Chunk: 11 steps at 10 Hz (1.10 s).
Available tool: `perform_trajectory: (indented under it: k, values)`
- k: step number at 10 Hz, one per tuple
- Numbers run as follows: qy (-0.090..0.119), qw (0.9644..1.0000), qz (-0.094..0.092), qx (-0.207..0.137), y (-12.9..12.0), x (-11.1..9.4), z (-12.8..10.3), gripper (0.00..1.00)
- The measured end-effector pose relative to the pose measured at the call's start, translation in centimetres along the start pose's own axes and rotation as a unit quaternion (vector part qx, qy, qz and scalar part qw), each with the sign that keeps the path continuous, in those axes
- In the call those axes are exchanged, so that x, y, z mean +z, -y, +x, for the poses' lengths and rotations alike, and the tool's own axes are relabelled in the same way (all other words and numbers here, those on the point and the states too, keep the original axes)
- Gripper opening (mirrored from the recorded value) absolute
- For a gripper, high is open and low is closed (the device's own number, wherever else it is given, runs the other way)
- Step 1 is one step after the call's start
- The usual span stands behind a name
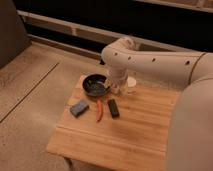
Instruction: Pick up the ceramic cup
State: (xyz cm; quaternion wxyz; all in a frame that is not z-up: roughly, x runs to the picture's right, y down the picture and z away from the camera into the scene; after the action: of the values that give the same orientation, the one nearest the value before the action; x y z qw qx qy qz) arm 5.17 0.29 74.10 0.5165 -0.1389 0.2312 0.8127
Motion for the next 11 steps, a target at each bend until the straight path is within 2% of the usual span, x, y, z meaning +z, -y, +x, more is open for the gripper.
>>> perform_trajectory:
  k: [2, 3, 4, 5, 6, 7, 8, 11]
  values:
    - [-0.001, 1.0000, 0.001, 0.003, 0.2, 0.0, -0.2, 0.65]
    - [-0.002, 1.0000, 0.004, 0.009, 0.0, 0.2, -1.0, 0.65]
    - [0.000, 0.9998, 0.005, 0.020, 0.1, 0.2, -2.4, 0.65]
    - [0.009, 0.9985, 0.018, 0.051, 1.8, -0.1, -5.6, 0.65]
    - [0.013, 0.9973, 0.025, 0.067, 2.9, -0.4, -7.1, 0.65]
    - [0.018, 0.9952, 0.030, 0.091, 4.3, -0.6, -9.1, 0.65]
    - [0.019, 0.9916, 0.037, 0.123, 6.0, -0.6, -10.9, 0.65]
    - [0.010, 0.9812, 0.044, 0.188, 10.2, 1.0, -14.2, 0.65]
